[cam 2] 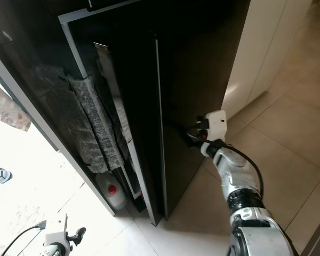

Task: Restocking fridge

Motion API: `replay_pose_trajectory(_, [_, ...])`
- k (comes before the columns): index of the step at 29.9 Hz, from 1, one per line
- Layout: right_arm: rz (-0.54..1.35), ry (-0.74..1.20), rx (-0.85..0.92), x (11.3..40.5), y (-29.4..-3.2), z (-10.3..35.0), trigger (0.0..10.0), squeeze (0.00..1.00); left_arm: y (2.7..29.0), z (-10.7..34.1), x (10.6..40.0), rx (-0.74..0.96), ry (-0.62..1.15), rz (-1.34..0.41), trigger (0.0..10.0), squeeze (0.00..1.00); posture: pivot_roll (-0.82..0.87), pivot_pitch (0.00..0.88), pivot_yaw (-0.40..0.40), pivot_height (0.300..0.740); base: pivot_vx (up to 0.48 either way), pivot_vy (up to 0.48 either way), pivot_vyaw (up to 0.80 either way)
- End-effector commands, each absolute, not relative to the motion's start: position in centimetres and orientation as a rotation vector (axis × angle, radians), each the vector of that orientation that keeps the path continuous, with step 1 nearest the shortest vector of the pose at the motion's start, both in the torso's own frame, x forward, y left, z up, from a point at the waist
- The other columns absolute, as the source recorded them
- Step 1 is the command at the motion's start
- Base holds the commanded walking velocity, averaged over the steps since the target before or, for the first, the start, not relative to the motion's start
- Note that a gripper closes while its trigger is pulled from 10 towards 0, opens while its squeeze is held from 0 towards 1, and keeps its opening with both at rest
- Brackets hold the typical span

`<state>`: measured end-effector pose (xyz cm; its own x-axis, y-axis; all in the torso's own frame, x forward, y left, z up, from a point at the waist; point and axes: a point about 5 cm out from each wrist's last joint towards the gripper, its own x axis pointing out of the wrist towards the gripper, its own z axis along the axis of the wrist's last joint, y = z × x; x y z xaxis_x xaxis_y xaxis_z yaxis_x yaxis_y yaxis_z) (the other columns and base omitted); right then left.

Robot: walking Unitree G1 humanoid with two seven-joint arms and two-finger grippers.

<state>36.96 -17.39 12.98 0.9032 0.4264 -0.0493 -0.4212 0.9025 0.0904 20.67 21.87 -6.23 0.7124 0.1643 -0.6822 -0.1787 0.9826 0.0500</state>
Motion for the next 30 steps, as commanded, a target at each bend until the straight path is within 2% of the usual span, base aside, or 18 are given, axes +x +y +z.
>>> replay_pose_trajectory(1, [0.436, 0.035, 0.075, 37.8, -16.4, 14.1, 10.0, 0.0, 22.4, -6.1, 20.7, -0.024, 0.753, 0.216, 10.0, 0.0, -0.07, 0.033, 0.078, 0.74, 0.0, 0.0, 0.0])
replay_pose_trajectory(12, [0.504, 0.039, 0.091, 39.2, -12.3, 15.6, 10.0, 0.0, 22.6, -6.2, 20.5, -0.023, 0.755, 0.226, 10.0, 0.0, -0.04, 0.01, 0.071, 0.74, 0.0, 0.0, 0.0])
replay_pose_trajectory(25, [0.558, 0.058, 0.075, 39.7, -9.8, 16.6, 10.0, 0.0, 22.6, -6.2, 20.5, -0.027, 0.75, 0.235, 10.0, 0.0, -0.02, 0.01, 0.065, 0.74, 0.0, 0.0, 0.0])
replay_pose_trajectory(30, [0.537, 0.055, 0.135, 40.1, -9.3, 17.6, 10.0, 0.0, 22.6, -6.1, 20.6, -0.031, 0.745, 0.24, 10.0, 0.0, -0.01, 0.015, 0.058, 0.74, 0.0, 0.0, 0.0])
